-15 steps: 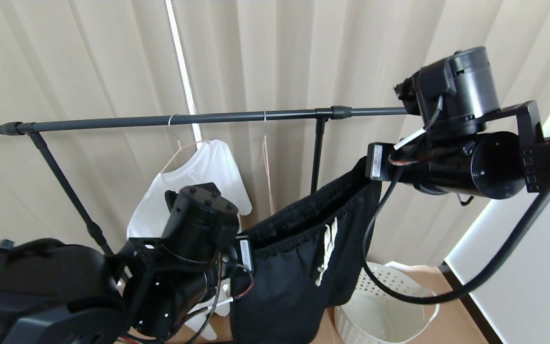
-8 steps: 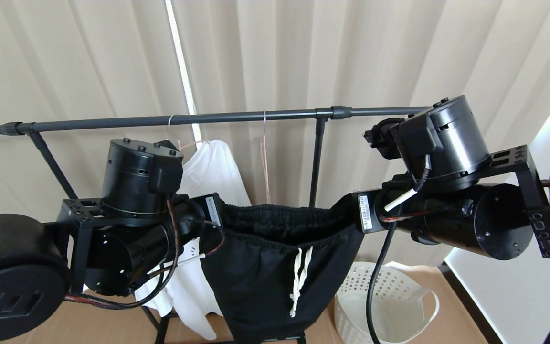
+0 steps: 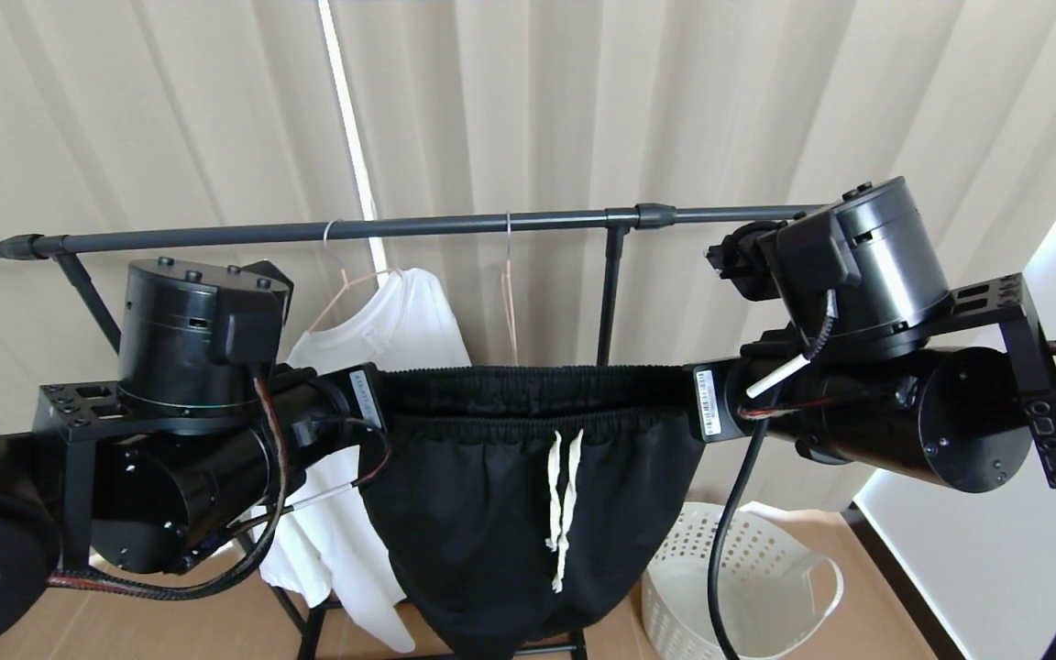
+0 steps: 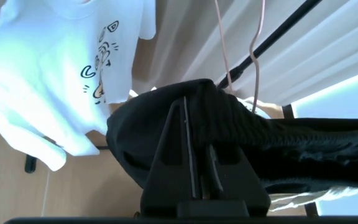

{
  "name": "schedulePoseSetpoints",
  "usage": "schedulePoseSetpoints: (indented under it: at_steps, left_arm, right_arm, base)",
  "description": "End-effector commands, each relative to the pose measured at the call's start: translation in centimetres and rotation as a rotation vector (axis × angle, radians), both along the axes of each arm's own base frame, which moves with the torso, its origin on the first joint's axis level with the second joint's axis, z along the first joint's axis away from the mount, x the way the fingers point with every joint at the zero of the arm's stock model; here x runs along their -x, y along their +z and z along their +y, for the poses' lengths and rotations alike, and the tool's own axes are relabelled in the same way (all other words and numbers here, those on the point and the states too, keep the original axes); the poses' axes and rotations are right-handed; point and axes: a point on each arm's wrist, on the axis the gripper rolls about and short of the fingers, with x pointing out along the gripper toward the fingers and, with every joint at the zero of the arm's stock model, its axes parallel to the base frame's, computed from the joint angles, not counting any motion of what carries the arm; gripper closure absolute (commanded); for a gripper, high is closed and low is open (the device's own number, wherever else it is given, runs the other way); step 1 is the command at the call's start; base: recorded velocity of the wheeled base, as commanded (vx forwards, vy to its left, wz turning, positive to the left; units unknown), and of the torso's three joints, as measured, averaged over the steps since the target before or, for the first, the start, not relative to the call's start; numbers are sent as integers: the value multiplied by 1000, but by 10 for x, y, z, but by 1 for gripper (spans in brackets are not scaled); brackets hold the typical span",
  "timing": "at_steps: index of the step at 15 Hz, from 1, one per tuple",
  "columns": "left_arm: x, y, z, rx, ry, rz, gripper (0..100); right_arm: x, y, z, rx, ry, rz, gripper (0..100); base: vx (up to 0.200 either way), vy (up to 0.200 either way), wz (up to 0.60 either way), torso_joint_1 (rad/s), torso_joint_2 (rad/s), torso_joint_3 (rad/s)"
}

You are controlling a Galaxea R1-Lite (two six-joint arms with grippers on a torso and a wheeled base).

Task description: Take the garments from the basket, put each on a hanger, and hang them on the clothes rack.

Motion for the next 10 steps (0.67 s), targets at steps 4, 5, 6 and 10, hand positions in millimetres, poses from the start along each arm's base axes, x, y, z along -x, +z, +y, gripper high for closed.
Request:
schedulePoseSetpoints:
  at_steps: [4, 5, 6, 10]
  left_arm:
    - [8, -2, 20, -3, 47, 4, 100]
    - [8, -2, 20, -2, 50, 3, 100]
    - [9, -2, 22, -13, 48, 3, 100]
    - [8, -3, 21, -22, 43, 3, 100]
  right_arm:
    - [-14, 1, -19, 25, -64, -4, 100]
    - [-15, 0, -19, 26, -66, -2, 100]
    - [-14, 1, -20, 26, -66, -4, 100]
    - [-12, 3, -22, 23, -67, -7, 100]
  base:
    - [0, 0, 0, 0, 0, 0]
    - [0, 0, 0, 0, 0, 0]
    - [0, 0, 0, 0, 0, 0]
    - [0, 0, 0, 0, 0, 0]
